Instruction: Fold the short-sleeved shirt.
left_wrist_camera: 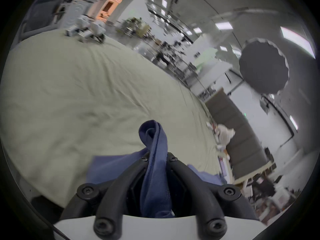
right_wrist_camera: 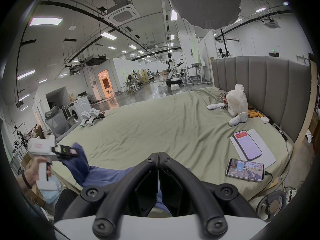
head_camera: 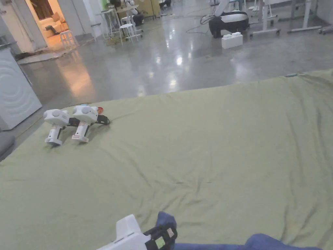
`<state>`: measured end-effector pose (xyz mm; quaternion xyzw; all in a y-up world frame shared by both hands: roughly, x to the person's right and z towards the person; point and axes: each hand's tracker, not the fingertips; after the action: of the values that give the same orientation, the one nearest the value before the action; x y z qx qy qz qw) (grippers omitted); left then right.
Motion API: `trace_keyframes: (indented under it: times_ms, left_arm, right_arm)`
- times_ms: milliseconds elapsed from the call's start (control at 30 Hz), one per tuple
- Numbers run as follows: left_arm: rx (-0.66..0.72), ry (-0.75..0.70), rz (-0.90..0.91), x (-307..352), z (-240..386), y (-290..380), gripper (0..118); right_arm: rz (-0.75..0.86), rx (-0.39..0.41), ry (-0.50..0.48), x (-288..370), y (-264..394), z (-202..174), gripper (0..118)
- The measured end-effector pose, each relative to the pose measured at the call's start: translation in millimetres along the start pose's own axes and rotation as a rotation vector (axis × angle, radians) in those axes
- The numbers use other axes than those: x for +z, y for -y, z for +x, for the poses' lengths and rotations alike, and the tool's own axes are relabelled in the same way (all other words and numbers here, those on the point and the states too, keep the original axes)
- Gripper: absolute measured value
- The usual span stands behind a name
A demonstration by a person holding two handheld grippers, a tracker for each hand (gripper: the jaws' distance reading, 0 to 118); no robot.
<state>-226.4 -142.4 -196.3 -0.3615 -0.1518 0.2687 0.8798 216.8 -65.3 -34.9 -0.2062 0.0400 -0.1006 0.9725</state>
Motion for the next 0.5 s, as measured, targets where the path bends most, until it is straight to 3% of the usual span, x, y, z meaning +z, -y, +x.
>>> trace_keyframes:
  times_ms: [167, 233, 300, 433, 500]
  left_arm:
    - [-0.183, -0.076, -0.182, -68.6, 45.9, 41.8, 11]
    - [-0.191, -0.086, -0.186, -81.6, 48.5, 46.8, 30]
    - [-0.181, -0.095, -0.202, -85.8, 54.1, 46.5, 70]
    - [-0.173, 0.074, -0.15, -59.0, 54.6, 28.8, 87]
    - [-0.137, 0.116, -0.113, -40.4, 45.9, 17.9, 79]
  right_arm:
    - [0.006, -0.041, 0.046, 16.2, 7.3, 13.5, 0]
    - [0.003, -0.049, 0.072, 19.4, 10.6, 19.7, 0]
    - [-0.004, -0.059, 0.088, 19.8, 12.8, 25.7, 0]
    - [-0.009, -0.081, 0.099, 19.9, 16.8, 35.9, 0]
    - [-0.009, -0.085, 0.1, 20.0, 17.4, 37.0, 0]
